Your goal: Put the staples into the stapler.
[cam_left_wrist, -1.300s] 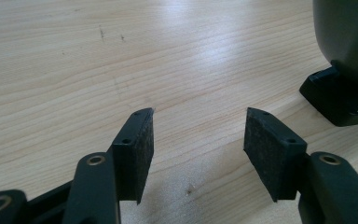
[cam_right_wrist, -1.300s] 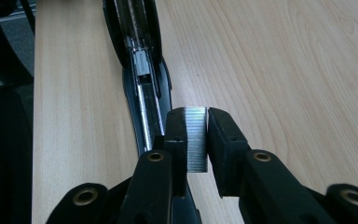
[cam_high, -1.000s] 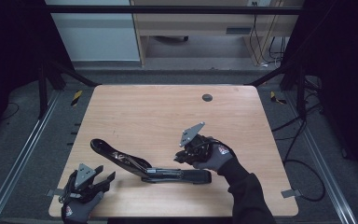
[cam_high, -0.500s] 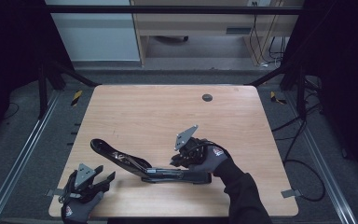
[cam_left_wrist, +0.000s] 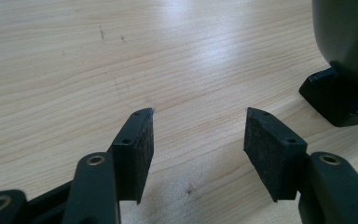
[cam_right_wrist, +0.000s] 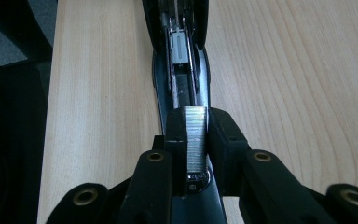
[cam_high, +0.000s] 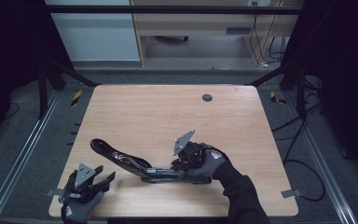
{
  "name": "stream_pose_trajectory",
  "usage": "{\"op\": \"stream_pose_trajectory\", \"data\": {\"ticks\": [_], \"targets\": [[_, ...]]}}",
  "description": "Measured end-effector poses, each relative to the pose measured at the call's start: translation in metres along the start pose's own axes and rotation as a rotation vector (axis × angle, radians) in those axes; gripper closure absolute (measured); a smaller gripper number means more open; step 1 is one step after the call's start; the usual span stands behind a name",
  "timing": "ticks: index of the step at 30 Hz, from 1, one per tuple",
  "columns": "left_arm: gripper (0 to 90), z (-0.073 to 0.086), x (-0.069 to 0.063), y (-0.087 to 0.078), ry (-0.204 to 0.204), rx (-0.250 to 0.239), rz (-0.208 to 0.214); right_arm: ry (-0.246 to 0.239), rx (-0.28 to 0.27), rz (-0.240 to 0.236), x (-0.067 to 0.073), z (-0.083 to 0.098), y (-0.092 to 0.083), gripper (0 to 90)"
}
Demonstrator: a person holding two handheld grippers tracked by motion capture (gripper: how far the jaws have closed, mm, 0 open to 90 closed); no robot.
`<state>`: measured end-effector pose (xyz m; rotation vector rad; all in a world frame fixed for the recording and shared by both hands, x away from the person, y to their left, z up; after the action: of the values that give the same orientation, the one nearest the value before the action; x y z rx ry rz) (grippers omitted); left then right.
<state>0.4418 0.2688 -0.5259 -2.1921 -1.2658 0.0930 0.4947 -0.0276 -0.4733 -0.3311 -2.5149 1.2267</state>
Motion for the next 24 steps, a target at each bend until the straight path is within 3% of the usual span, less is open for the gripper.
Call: {"op": "stream_pose_trajectory", "data": {"ticks": [24], "targets": [[42.2,0.0,-0.0001,0.0,0.002,0.0,-0.001,-0.013,0.029,-0.003,-0.0011,0.006,0.0075,78.3]]}}
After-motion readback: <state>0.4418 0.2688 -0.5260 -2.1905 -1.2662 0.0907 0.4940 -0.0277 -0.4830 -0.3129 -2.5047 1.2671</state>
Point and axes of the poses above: each handheld gripper's, and its own axes: y roughly forward along the jaws, z roughly out of its underside, x roughly to its left, the point moved 6 cm from there along y, roughly forward along the jaws, and after that the axes turned 15 degrees about y, right-handed, at the moved point
